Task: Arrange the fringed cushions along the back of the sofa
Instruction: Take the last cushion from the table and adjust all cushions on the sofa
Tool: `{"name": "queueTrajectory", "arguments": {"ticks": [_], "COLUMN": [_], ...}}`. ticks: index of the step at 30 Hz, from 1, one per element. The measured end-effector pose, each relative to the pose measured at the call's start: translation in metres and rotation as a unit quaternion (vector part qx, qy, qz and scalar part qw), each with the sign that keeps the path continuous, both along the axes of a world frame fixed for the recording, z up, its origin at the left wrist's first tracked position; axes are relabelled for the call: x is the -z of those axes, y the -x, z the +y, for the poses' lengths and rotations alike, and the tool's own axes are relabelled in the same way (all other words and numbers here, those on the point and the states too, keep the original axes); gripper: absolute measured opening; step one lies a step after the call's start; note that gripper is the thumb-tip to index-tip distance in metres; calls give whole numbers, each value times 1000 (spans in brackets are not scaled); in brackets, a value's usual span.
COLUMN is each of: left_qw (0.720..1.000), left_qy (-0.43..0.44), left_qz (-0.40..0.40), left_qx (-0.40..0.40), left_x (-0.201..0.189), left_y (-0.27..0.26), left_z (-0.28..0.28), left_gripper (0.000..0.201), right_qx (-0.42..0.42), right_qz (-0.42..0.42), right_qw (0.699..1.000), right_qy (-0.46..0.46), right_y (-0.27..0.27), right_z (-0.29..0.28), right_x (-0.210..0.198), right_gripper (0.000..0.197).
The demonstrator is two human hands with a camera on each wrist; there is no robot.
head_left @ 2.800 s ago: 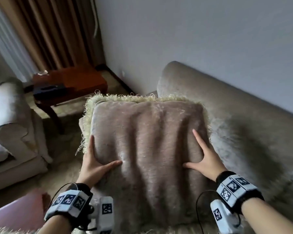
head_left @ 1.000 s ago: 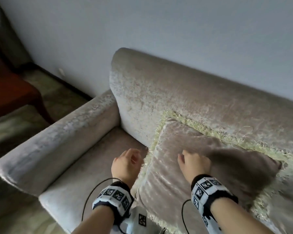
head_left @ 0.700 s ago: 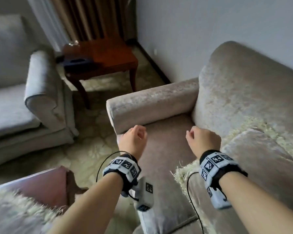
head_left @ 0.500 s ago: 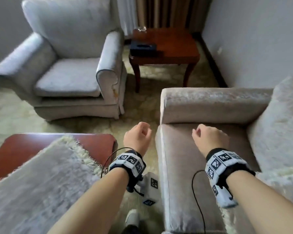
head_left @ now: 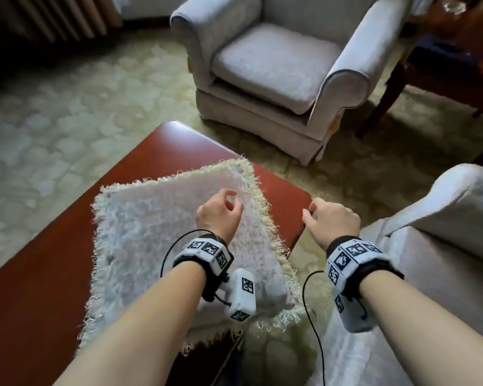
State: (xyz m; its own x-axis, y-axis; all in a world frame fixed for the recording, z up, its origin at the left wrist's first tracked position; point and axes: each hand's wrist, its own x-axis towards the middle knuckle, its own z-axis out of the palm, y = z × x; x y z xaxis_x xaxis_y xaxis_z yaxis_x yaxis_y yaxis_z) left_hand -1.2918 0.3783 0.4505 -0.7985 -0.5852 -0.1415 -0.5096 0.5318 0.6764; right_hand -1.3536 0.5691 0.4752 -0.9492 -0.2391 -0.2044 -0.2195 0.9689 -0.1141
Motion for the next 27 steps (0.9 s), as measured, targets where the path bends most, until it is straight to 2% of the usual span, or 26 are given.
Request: {"name": "queueTrajectory", "arguments": {"ticks": [3,6,9,12,18,21,23,27], "left_qw": [999,996,983,971,951,937,929,940], "left_qy": [-10,4,71,71,-23,-97,-130,-149], "left_qz": [-21,-59,-158,-221,-289,-301,-308,-282], "left_qx": [-39,-69,-65,-65,-106,-146,-158,-119], "left_x": [28,67,94,112,131,139,143,140], "left_y": [-17,-41,-75,-101,-121,-136,-145,-150], "left_z": [-53,-113,-157,-183,-208,-220,-226,-230], "left_gripper": [23,30,56,81,106,121,131,123], "right_qx": [-42,-76,-121,-160,-116,-20,52,15], "right_qz": [-23,-107,-200,-220,-248,-263,-293,-353], "right_qw": [999,991,971,961,961,963,947,919], "right_qy": [-7,-27,-40,-57,-42,53,122,176], "right_y": [3,3,-2,-2,9,14,15,13], "right_z": [-48,-93,-124,-151,-157,-142,-128,-127], "right_x": [31,69,106,135,156,157,161,163], "right_gripper": [37,70,92,100,115,121,123,126]}}
